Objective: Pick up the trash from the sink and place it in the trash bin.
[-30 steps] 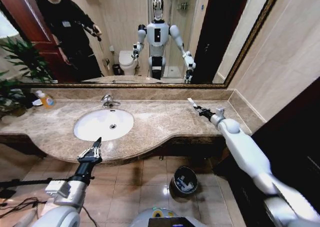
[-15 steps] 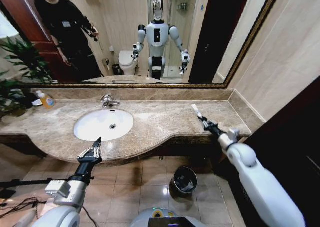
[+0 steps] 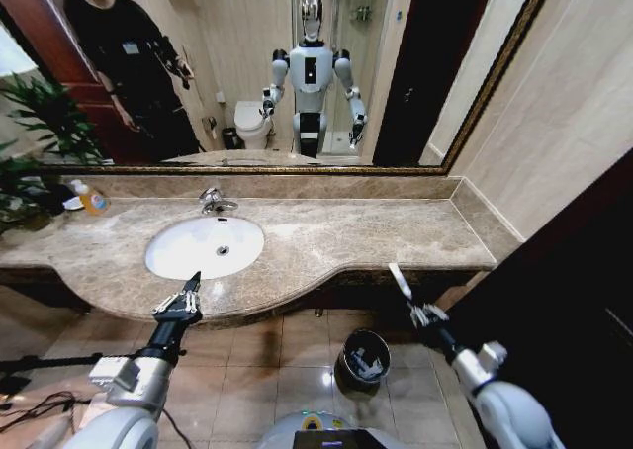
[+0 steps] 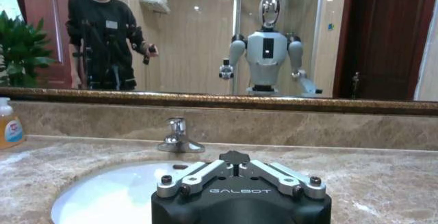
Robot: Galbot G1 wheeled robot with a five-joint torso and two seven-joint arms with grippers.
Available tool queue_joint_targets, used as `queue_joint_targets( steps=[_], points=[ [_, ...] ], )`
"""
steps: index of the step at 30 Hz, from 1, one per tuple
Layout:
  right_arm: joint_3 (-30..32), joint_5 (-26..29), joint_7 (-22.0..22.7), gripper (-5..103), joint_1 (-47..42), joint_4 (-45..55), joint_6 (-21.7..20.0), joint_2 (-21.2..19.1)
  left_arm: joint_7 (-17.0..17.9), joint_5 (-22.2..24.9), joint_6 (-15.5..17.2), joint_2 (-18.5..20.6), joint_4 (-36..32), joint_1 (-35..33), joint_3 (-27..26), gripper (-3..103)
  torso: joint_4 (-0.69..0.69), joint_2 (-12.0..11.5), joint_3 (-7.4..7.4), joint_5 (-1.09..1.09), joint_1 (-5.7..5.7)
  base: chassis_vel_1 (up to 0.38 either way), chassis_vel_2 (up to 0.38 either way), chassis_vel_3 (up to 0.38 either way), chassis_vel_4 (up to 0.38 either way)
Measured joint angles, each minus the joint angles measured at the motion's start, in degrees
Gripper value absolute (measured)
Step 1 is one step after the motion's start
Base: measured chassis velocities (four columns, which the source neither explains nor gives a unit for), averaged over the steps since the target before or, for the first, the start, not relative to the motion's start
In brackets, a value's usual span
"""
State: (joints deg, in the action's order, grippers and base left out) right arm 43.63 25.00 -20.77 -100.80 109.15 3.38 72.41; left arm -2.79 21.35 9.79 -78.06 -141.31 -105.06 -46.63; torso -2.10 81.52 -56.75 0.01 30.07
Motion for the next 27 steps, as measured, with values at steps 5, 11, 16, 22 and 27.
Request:
queue_joint_targets(
  steps=[5, 11, 16, 22, 27],
  points=[
    [-4.19, -4.03, 0.52, 18, 4.53, -9.85, 1.20, 2.84, 0.00, 0.00, 0.00, -0.01, 0.00, 0.00, 0.00, 0, 0.00, 0.00, -0.01, -0.01, 0.01, 0.000, 0.000, 0.000, 0.000],
    [-7.90, -8.73, 1.35, 18, 12.73, -23.38, 2.53, 5.06, 0.00, 0.00, 0.00, 0.00, 0.00, 0.00, 0.00, 0, -0.01, -0.01, -0.01, -0.01, 0.02, 0.000, 0.000, 0.000, 0.000],
    [-10.01, -9.24, 3.22, 18, 16.16, -30.36, 2.58, 5.19, 0.00, 0.00, 0.00, 0.00, 0.00, 0.00, 0.00, 0, -0.01, -0.01, -0.01, -0.02, 0.02, 0.000, 0.000, 0.000, 0.000],
    [-10.93, -11.35, 5.47, 18, 22.06, -42.40, 3.63, 7.12, 0.00, 0.00, 0.00, 0.00, 0.00, 0.00, 0.00, 0, -0.01, -0.01, -0.01, 0.00, 0.02, 0.000, 0.000, 0.000, 0.000],
    [-11.31, -11.87, 5.33, 18, 24.09, -48.45, 5.27, 6.83, 0.00, 0.00, 0.00, 0.00, 0.00, 0.00, 0.00, 0, -0.01, -0.01, -0.01, -0.01, 0.02, 0.000, 0.000, 0.000, 0.000]
  ],
)
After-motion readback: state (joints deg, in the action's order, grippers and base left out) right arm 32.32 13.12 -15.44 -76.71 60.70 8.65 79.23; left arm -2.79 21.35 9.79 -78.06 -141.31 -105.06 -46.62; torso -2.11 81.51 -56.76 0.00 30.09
